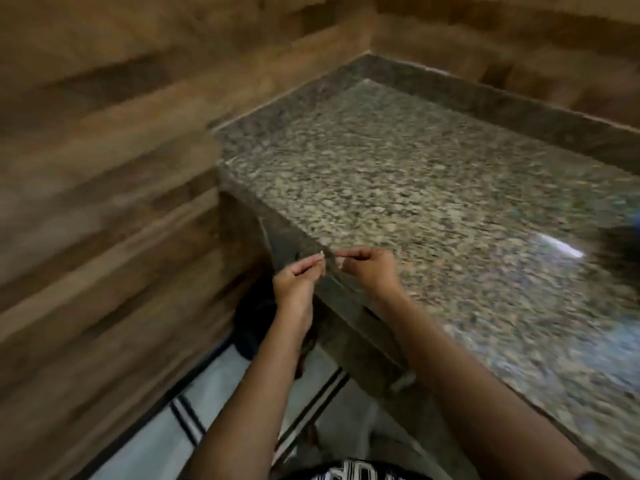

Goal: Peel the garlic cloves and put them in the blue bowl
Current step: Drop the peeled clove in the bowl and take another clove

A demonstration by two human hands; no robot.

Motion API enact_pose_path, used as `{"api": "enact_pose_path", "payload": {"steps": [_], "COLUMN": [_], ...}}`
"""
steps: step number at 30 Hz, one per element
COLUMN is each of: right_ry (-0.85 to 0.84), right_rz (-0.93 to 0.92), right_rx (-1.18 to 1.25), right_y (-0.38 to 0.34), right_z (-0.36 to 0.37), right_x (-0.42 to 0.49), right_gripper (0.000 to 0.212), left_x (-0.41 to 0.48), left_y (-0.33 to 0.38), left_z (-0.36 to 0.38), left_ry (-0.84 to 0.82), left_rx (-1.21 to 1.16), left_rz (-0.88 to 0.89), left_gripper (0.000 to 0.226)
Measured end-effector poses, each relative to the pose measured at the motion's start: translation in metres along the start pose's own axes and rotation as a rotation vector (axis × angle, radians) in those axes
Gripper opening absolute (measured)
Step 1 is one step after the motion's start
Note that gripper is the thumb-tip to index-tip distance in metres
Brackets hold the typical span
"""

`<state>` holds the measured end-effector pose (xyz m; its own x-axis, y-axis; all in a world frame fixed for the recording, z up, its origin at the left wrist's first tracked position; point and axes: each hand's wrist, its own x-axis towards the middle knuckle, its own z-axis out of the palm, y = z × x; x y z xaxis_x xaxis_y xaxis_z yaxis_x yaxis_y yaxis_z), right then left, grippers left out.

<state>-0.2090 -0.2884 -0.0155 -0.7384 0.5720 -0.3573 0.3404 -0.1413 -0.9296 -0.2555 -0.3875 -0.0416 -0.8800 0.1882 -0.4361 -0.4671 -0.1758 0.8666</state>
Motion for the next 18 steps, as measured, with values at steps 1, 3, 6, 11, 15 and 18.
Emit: {"api": "enact_pose_path", "payload": {"steps": [1,3,6,11,15,18], "right_ry": [-0.017,-0.055,-0.091,-0.120,-0.152,-0.169], "right_rz": [0.011,0.049,0.111,0.204,0.323,0.386], "right_rx": [-0.004,0.014,0.042,-0.012,-0.037,0.008], "right_y": [0.001,0.007,0.019,0.047,0.065,0.089], "right_z": [0.019,0.054,0.095,0.150,0.176,0.187], "right_x": [0.005,0.015,0.029,0.057,0.083,0.111], "right_gripper": [0.012,0.018,0.016,0.014,0.016,0.029], "left_x": [0.010,0.030,0.053,0.083,0.109,0.127], "left_y": [0.003,0.006,0.004,-0.001,-0.010,-0.026], "left_z": [-0.015,-0.043,-0.078,-0.122,-0.141,-0.148], "left_ry": [0.023,0.078,0.130,0.226,0.278,0.295], "left_rx": [-0.012,-0.044,-0.063,-0.085,-0.085,-0.039], "left_rz": [0.001,-0.023,-0.051,-0.104,-0.167,-0.221], "left_gripper": [0.014,0.015,0.022,0.022,0.021,0.017]}}
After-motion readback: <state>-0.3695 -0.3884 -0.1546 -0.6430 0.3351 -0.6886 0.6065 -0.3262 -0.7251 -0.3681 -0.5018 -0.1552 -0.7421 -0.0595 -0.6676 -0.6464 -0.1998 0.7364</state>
